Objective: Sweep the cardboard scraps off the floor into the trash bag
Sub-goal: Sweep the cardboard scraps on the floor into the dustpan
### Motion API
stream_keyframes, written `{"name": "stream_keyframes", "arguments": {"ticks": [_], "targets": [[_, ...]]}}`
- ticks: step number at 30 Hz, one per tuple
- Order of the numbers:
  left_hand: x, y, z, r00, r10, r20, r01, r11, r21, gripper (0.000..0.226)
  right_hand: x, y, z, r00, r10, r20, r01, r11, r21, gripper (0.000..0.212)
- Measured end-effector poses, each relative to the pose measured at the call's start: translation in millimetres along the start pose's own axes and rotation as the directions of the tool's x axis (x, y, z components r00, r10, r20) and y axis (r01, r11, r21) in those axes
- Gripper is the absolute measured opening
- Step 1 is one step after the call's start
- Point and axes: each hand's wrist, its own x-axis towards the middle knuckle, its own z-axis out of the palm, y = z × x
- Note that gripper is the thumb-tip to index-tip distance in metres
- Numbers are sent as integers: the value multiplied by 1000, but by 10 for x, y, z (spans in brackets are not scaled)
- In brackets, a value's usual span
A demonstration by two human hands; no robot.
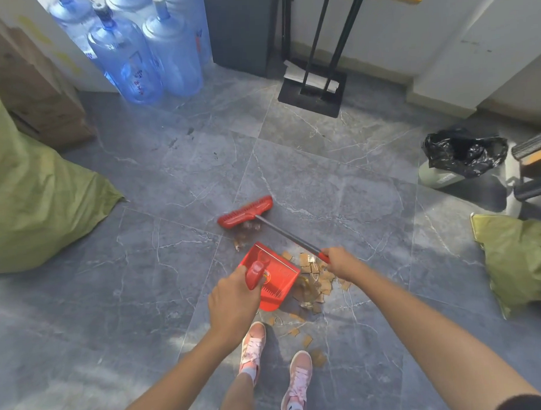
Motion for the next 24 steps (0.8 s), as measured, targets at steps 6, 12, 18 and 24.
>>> {"name": "stream_keyframes", "arguments": {"ticks": [6,12,18,24], "targets": [[-252,29,23,999,37,-14,-36,998,53,45,-686,873,173,998,64,-7,-64,994,-89,49],[-507,52,91,997,30,-66,-25,996,86,43,-1343,1318,399,997,75,15,-76,990,117,30],[-920,46,141,992,52,-115,-40,994,105,39,-1892,1745,574,987,140,77,-160,816,555,47],[-1148,67,-10,978,45,-202,-23,993,112,35,-2323,2000,617,966,173,191,-256,565,784,51]]}}
